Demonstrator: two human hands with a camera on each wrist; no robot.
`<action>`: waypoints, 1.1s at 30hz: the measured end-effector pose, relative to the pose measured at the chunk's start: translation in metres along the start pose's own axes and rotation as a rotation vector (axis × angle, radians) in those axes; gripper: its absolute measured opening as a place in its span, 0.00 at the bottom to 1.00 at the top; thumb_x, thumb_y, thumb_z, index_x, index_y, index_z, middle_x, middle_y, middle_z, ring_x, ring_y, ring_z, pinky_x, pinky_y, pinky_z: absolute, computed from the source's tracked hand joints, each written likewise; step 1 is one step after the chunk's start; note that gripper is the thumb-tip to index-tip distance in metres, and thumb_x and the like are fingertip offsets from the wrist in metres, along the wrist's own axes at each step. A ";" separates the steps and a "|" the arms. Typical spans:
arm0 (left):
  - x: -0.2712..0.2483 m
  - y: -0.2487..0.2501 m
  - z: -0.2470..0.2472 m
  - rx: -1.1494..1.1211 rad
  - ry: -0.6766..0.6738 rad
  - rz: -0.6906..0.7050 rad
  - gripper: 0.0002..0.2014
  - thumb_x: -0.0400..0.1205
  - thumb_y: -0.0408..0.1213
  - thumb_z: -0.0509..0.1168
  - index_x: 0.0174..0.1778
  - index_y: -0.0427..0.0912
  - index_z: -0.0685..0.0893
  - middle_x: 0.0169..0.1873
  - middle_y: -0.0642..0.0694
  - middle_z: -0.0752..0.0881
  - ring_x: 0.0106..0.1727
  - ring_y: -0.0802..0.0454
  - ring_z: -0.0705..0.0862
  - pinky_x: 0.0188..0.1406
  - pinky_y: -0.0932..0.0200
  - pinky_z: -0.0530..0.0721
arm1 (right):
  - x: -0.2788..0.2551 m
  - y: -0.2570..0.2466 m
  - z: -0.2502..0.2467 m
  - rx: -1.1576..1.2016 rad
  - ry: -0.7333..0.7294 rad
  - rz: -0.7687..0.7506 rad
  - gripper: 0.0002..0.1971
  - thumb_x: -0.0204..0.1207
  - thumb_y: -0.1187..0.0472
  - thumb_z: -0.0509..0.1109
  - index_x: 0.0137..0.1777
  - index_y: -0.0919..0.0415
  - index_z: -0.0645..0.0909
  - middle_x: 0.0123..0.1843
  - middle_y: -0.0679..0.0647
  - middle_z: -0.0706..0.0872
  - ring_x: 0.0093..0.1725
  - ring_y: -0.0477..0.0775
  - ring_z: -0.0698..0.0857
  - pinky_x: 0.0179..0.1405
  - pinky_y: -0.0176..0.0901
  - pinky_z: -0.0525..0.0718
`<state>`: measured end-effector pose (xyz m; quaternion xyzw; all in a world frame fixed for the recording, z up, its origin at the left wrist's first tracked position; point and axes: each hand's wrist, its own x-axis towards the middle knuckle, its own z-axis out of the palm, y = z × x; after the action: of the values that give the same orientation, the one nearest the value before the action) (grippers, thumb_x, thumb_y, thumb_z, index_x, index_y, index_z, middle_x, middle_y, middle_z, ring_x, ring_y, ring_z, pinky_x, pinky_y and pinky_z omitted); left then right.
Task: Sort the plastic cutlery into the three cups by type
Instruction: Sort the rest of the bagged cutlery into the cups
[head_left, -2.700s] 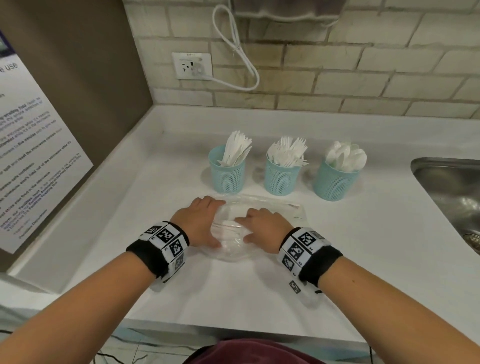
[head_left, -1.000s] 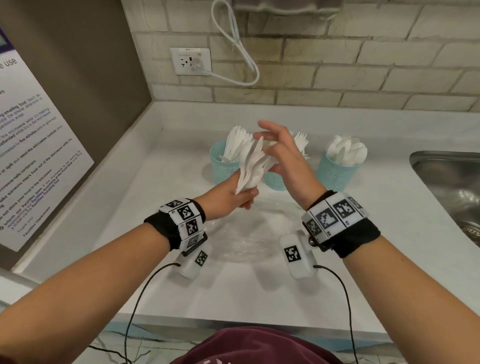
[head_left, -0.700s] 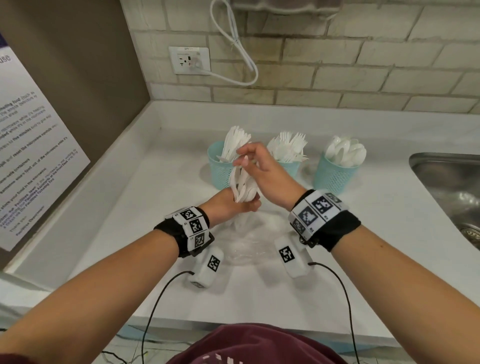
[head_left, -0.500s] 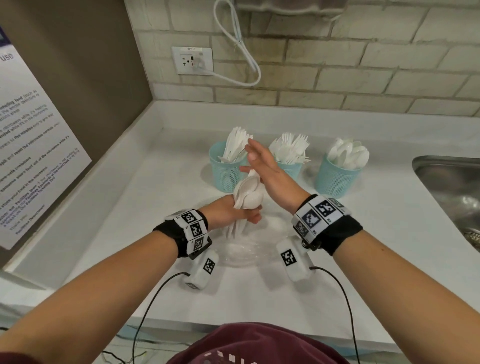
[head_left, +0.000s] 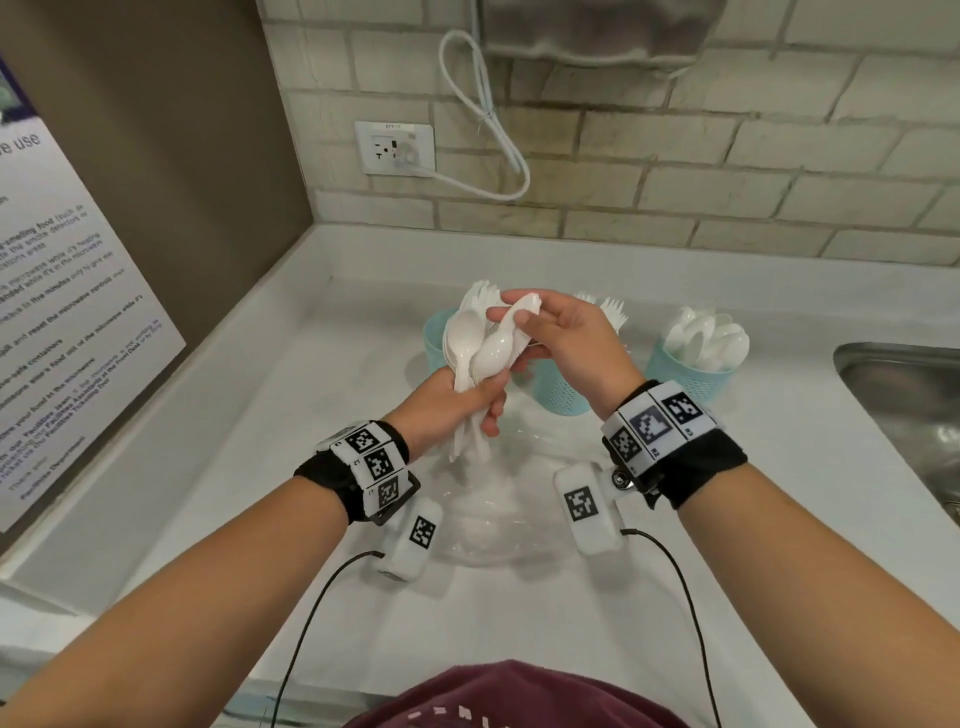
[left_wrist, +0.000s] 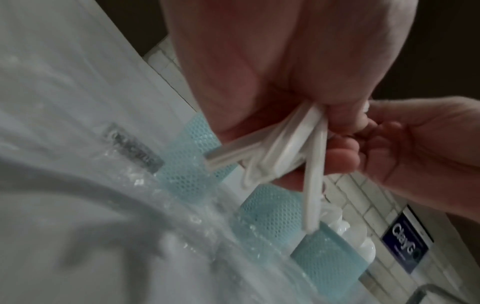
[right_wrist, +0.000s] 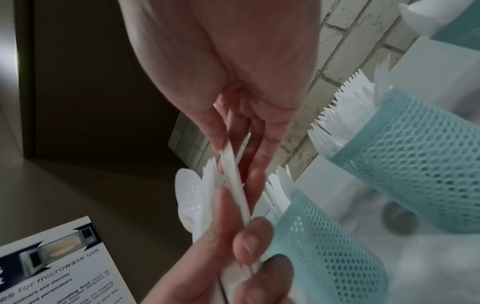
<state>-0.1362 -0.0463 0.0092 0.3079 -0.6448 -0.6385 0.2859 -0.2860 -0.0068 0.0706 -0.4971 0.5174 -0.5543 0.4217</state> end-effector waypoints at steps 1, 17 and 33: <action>0.001 0.002 -0.002 -0.020 0.038 0.011 0.16 0.85 0.44 0.61 0.58 0.34 0.81 0.31 0.49 0.83 0.27 0.52 0.79 0.41 0.50 0.83 | 0.003 -0.001 -0.002 -0.009 0.011 -0.012 0.13 0.83 0.68 0.60 0.65 0.68 0.78 0.58 0.61 0.88 0.46 0.55 0.86 0.42 0.44 0.85; 0.005 0.022 -0.037 0.009 0.332 0.065 0.09 0.86 0.42 0.59 0.57 0.45 0.81 0.52 0.46 0.89 0.33 0.51 0.88 0.29 0.56 0.88 | 0.049 -0.022 0.014 -0.127 0.283 -0.143 0.10 0.86 0.57 0.55 0.57 0.60 0.76 0.34 0.51 0.75 0.28 0.47 0.75 0.26 0.38 0.77; 0.009 0.015 -0.039 0.105 0.341 0.118 0.04 0.84 0.39 0.63 0.51 0.48 0.84 0.29 0.51 0.81 0.21 0.53 0.79 0.44 0.39 0.86 | 0.060 -0.012 0.030 -0.451 0.066 -0.167 0.17 0.83 0.52 0.61 0.67 0.56 0.81 0.64 0.54 0.83 0.63 0.48 0.79 0.60 0.34 0.73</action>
<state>-0.1131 -0.0788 0.0248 0.3876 -0.6364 -0.5247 0.4117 -0.2651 -0.0689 0.0880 -0.6014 0.5986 -0.4738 0.2354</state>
